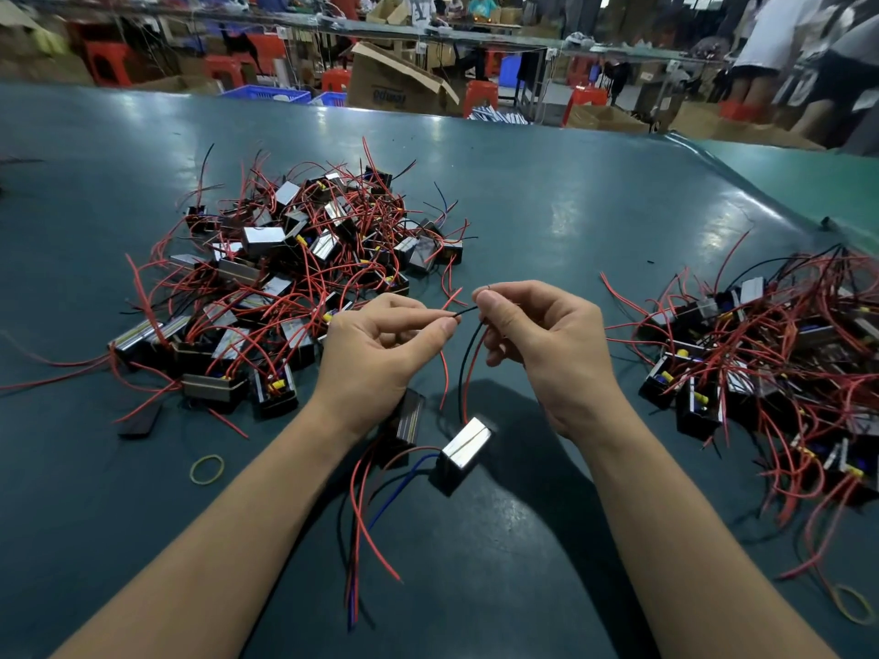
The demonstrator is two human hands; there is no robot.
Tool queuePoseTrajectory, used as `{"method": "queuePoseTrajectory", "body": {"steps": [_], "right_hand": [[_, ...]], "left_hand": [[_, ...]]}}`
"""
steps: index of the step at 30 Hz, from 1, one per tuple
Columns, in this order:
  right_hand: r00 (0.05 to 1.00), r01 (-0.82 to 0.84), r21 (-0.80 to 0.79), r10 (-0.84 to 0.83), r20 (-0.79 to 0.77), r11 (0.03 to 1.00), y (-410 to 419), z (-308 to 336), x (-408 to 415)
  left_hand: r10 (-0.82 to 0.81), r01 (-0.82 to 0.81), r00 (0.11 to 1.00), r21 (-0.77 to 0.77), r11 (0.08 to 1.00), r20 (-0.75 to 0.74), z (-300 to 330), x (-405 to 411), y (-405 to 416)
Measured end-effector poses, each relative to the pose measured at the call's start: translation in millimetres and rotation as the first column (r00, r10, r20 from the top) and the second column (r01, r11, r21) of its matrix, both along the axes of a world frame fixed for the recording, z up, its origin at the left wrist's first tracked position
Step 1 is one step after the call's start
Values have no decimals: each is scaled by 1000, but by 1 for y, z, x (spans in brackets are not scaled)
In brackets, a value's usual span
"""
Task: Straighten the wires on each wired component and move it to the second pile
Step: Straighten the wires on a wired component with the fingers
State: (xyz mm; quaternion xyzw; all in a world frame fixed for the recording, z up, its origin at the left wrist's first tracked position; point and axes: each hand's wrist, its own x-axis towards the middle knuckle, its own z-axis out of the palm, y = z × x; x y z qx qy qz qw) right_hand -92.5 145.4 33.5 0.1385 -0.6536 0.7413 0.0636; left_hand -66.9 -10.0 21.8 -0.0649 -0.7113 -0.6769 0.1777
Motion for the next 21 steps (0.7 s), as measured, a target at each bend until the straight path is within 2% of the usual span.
{"method": "queuePoseTrajectory", "body": {"steps": [6, 12, 14, 18, 21], "right_hand": [[997, 76, 111, -77, 7, 991, 3, -2, -2], [991, -24, 57, 16, 133, 998, 9, 2, -2], [994, 5, 102, -16, 110, 995, 9, 1, -2], [990, 137, 245, -136, -22, 960, 7, -2, -1], [975, 206, 256, -177, -133, 944, 4, -1, 1]], "left_hand": [[46, -49, 998, -85, 995, -45, -1, 1, 0], [84, -103, 989, -164, 981, -119, -3, 0, -2], [99, -139, 980, -235, 962, -173, -4, 2, -1], [88, -255, 919, -408, 877, -384, -8, 3, -1], [64, -280, 890, -432, 857, -452, -9, 2, -4]]}}
